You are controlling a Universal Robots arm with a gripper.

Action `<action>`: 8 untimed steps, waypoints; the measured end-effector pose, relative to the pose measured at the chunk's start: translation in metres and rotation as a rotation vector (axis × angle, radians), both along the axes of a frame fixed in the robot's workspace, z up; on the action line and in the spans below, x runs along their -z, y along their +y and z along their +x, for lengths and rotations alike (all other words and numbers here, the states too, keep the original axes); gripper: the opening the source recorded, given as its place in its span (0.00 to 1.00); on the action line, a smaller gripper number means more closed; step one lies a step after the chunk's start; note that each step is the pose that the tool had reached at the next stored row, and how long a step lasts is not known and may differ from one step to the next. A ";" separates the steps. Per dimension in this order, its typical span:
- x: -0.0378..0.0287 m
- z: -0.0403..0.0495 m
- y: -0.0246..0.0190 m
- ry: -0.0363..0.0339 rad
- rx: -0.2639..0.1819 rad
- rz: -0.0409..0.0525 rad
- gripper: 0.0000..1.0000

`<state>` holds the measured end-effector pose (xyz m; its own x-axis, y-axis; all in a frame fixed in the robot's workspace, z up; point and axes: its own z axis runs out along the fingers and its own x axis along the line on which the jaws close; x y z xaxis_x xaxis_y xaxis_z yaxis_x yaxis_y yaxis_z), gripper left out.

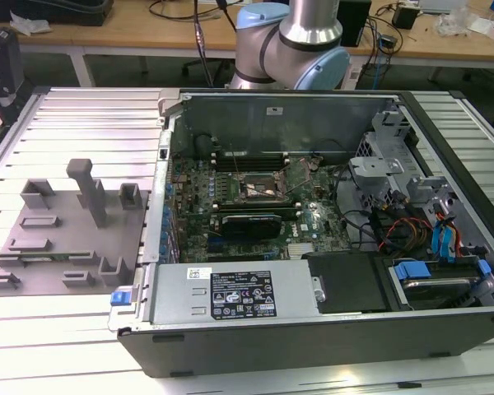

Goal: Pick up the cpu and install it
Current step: 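Pick up the cpu and move it towards the insertion slot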

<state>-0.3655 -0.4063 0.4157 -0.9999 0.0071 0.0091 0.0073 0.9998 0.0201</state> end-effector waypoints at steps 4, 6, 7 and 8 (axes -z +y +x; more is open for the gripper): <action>0.0000 0.0095 0.0000 -0.0001 0.000 0.0001 0.54; -0.0001 0.0184 0.0000 0.0000 0.000 0.0000 0.54; 0.0000 0.0224 0.0000 -0.0001 0.000 0.0001 0.54; 0.0000 0.0258 0.0000 -0.0002 0.000 0.0001 0.54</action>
